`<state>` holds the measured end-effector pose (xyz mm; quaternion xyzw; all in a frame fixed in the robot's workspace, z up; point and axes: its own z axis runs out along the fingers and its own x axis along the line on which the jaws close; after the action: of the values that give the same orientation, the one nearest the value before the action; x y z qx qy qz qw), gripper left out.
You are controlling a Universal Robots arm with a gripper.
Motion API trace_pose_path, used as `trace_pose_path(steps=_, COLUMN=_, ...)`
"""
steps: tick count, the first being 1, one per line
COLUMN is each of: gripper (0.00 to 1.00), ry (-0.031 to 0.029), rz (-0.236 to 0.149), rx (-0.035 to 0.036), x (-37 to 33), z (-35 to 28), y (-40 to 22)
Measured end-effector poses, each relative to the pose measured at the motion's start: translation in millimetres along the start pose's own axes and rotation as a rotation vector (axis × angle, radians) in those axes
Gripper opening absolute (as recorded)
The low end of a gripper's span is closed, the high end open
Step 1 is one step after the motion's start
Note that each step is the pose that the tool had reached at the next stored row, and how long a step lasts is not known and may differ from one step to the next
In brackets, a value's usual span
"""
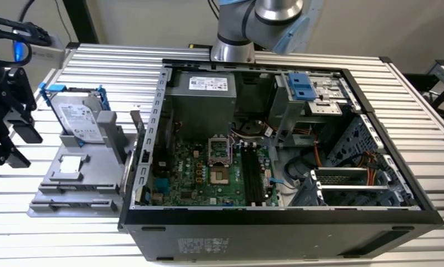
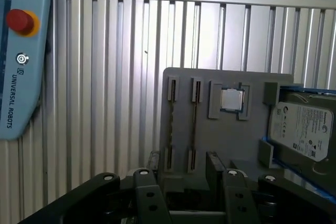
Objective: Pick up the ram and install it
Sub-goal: 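Pick up the ram and move it above insertion slot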
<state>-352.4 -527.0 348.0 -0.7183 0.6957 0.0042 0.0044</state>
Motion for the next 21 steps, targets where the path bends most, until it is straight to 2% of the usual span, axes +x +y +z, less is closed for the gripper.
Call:
trace_pose_path(steps=12, gripper=1.00, ry=-0.0001, rz=0.013, rx=0.0003, x=0.5, z=21.9, y=-8.0)
trace_pose_path(steps=21, gripper=1.00, ry=0.0000, rz=0.023, rx=0.0003, x=0.7, z=38.2, y=-8.7)
